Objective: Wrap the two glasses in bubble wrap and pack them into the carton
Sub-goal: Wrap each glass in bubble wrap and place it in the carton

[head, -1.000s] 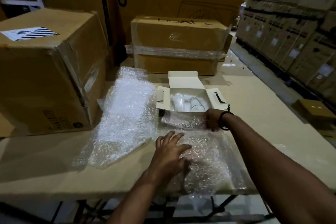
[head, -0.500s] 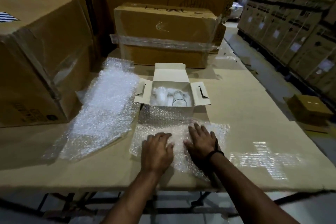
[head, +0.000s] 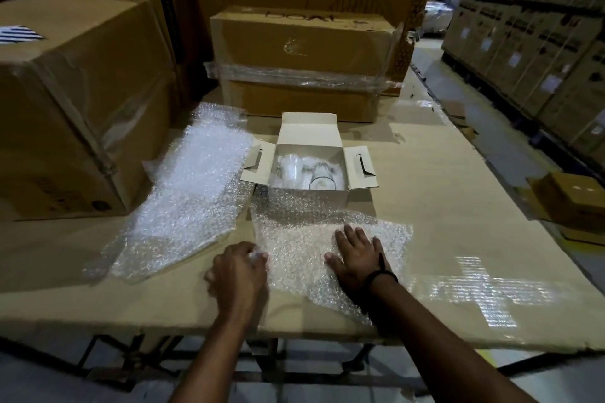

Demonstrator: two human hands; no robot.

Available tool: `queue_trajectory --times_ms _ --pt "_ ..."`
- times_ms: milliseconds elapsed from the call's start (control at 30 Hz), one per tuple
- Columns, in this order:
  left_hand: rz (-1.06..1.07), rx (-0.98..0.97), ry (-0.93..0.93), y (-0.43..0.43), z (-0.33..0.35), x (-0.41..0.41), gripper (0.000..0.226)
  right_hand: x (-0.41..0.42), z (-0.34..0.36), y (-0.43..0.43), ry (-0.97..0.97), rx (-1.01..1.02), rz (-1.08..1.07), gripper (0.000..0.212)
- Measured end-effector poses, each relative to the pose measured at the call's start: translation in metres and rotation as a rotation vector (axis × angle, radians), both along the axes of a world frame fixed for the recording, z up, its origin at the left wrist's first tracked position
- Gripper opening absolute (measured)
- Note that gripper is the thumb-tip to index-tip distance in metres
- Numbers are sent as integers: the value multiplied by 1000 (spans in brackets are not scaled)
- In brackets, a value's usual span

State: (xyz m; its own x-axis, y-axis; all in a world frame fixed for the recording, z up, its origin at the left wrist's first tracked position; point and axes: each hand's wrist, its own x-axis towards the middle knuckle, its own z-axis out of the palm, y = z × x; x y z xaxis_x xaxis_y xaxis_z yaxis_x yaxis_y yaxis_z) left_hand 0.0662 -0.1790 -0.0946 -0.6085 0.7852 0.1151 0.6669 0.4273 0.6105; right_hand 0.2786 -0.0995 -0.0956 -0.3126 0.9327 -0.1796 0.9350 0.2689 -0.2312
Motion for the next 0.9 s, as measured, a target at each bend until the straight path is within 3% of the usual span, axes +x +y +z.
queue_trajectory --times_ms 67,133,233,333,400,500,600,667,800,900 --pt "-163 295 -107 0 4 11 17 -4 12 4 232 35 -93 57" --pt "-314 467 -52 -2 10 25 29 -8 34 12 565 64 -265 54" --pt "-552 569 88 -4 15 41 32 -19 67 27 801 -6 -354 81" --pt "-688 599 136 -4 13 49 28 -38 90 34 766 -118 -286 105" --pt "-770 596 176 -3 10 52 26 -48 93 38 707 -127 -269 87" --pt "-805 488 214 -5 4 55 51 -39 94 41 780 -103 -401 53" --pt "-690 319 191 -6 3 56 73 -8 92 44 1000 -85 -530 41" --pt "-708 295 169 -5 0 57 67 18 87 43 1050 -63 -605 42" --pt "-806 283 135 -1 -1 62 77 65 59 36 974 -72 -746 51" --pt "-880 211 200 3 -1 62 68 80 41 28 738 -77 -748 63"
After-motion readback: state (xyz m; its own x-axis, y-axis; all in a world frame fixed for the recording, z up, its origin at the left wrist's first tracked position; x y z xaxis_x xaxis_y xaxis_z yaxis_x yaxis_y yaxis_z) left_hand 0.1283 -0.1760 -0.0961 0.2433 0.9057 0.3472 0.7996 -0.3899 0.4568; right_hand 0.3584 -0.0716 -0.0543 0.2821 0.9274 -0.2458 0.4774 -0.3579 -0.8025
